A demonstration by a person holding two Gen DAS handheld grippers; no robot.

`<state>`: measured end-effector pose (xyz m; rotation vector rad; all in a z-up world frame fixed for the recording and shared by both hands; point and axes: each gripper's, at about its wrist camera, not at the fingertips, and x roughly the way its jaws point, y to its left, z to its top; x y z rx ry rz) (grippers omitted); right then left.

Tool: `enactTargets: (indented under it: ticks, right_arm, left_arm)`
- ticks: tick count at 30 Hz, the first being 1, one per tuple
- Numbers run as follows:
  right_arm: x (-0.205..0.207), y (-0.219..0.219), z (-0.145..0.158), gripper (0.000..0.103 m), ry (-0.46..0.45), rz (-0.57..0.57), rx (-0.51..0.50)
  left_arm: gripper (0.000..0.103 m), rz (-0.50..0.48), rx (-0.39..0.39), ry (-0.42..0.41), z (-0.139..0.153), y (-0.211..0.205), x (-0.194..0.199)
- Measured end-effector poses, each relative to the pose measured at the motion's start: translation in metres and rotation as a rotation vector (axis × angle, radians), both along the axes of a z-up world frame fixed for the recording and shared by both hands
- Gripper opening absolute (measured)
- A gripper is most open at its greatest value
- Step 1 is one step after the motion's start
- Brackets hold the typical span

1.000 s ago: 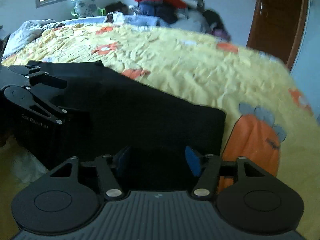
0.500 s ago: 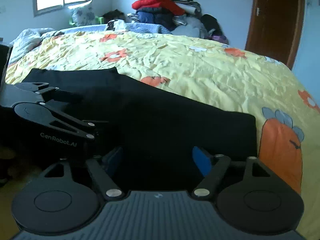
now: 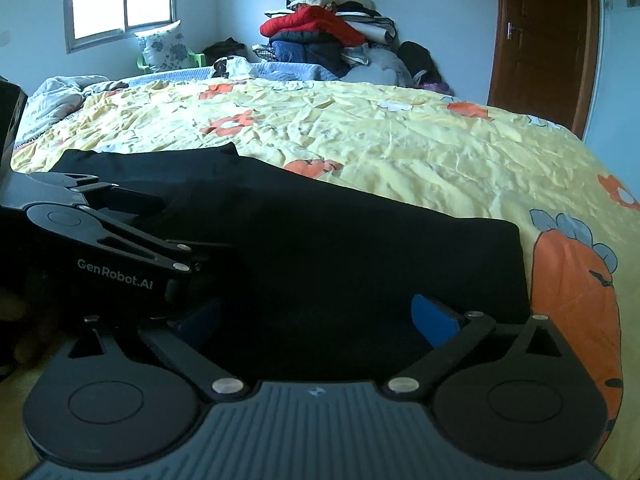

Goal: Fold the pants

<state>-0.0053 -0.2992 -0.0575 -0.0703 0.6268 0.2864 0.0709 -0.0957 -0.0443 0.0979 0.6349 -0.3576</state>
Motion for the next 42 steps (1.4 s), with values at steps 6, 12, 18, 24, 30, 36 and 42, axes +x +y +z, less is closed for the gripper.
enactTargets:
  ticks: [6,12,18,24,30,36,42]
  right_arm:
    - [-0.0005,0.0005,0.0004,0.103,-0.003,-0.005,-0.001]
    - [0.0007,0.0014,0.0004,0.103,0.0,-0.015,0.005]
    - [0.0006,0.0015,0.0003,0.103,0.0,-0.015,0.006]
    - [0.0005,0.0017,0.0004,0.103,0.0,-0.015,0.01]
    - [0.0006,0.0013,0.0003,0.103,0.0,-0.015,0.009]
    - [0.0006,0.0011,0.0003,0.103,0.0,-0.015,0.009]
    - [0.0007,0.0009,0.0002,0.103,0.0,-0.014,0.009]
  left_arm:
    - [0.103,0.0,-0.004,0.001,0.0004,0.0004,-0.0004]
    - [0.103,-0.002,-0.007,0.002,0.0007,0.0003,-0.0006]
    - [0.103,-0.002,-0.012,0.004,0.0011,0.0001,-0.0012]
    - [0.103,-0.004,-0.017,0.005,0.0012,0.0006,-0.0012]
    - [0.103,-0.004,-0.016,0.006,0.0013,0.0009,-0.0012]
    - [0.103,-0.004,-0.017,0.006,0.0013,0.0008,-0.0013]
    - [0.103,-0.004,-0.017,0.006,0.0014,0.0012,-0.0013]
